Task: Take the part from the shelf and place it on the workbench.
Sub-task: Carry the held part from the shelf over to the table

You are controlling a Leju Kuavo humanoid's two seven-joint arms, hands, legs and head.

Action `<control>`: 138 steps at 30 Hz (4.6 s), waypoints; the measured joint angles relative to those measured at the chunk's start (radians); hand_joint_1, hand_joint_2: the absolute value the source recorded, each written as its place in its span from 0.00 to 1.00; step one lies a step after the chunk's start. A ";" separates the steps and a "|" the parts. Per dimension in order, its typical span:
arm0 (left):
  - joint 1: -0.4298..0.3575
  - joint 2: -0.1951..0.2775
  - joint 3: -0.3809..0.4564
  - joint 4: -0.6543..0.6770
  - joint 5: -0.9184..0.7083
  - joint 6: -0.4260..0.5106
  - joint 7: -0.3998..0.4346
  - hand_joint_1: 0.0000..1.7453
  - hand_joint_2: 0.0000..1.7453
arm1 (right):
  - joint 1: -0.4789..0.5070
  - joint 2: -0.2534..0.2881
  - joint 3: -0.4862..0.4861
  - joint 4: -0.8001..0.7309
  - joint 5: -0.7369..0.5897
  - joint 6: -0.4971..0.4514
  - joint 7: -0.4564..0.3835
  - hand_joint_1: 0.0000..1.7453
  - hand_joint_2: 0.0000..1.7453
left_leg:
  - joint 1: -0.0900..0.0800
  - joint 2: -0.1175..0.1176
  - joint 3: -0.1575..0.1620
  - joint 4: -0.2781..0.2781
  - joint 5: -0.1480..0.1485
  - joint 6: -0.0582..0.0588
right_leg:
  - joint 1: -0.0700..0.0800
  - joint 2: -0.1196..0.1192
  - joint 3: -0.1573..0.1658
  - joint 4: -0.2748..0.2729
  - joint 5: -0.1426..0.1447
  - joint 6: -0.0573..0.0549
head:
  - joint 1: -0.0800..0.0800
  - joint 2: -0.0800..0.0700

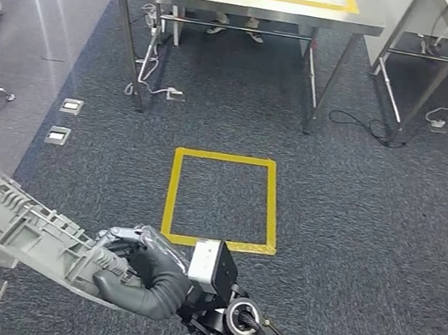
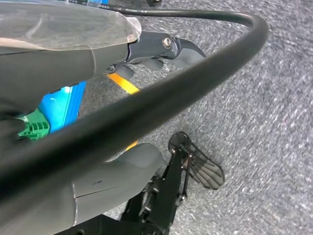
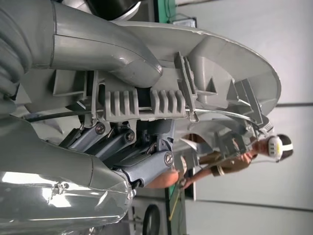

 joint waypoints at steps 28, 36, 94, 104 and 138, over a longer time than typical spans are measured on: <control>0.011 0.011 0.000 0.000 -0.011 -0.002 0.003 0.00 1.00 | 0.006 0.009 -0.015 0.007 -0.054 0.012 -0.012 0.98 1.00 | -0.010 0.017 -0.066 0.038 0.009 0.006 | -0.001 0.000 0.222 -0.158 0.040 -0.007 | -0.018 0.000; 0.012 0.009 0.000 0.000 -0.011 0.000 0.003 0.00 1.00 | 0.012 0.003 -0.016 0.015 -0.054 0.012 -0.016 0.98 1.00 | -0.027 -0.019 0.156 0.004 -0.128 0.018 | 0.025 0.022 -0.111 -0.081 0.035 -0.051 | 0.013 0.000; 0.003 0.010 -0.001 0.000 -0.009 -0.004 0.000 0.00 1.00 | 0.011 0.006 -0.025 0.021 -0.062 -0.003 -0.032 0.98 1.00 | -0.014 0.008 0.086 -0.016 -0.069 0.030 | -0.002 0.022 -0.113 0.064 0.081 0.009 | 0.004 0.000; 0.001 0.013 -0.001 0.002 -0.014 -0.005 0.000 0.00 1.00 | 0.022 0.002 -0.034 0.027 -0.059 -0.009 -0.034 0.98 1.00 | 0.005 0.008 0.118 0.045 -0.108 -0.037 | -0.001 0.019 0.016 -0.213 0.192 -0.025 | 0.006 0.000; -0.005 0.004 -0.001 0.002 -0.011 0.004 0.002 0.00 1.00 | 0.023 0.005 -0.041 0.028 -0.057 -0.002 -0.037 0.98 1.00 | -0.008 0.000 0.041 0.193 -0.176 -0.033 | 0.016 0.026 0.026 -0.257 0.235 -0.056 | -0.015 0.000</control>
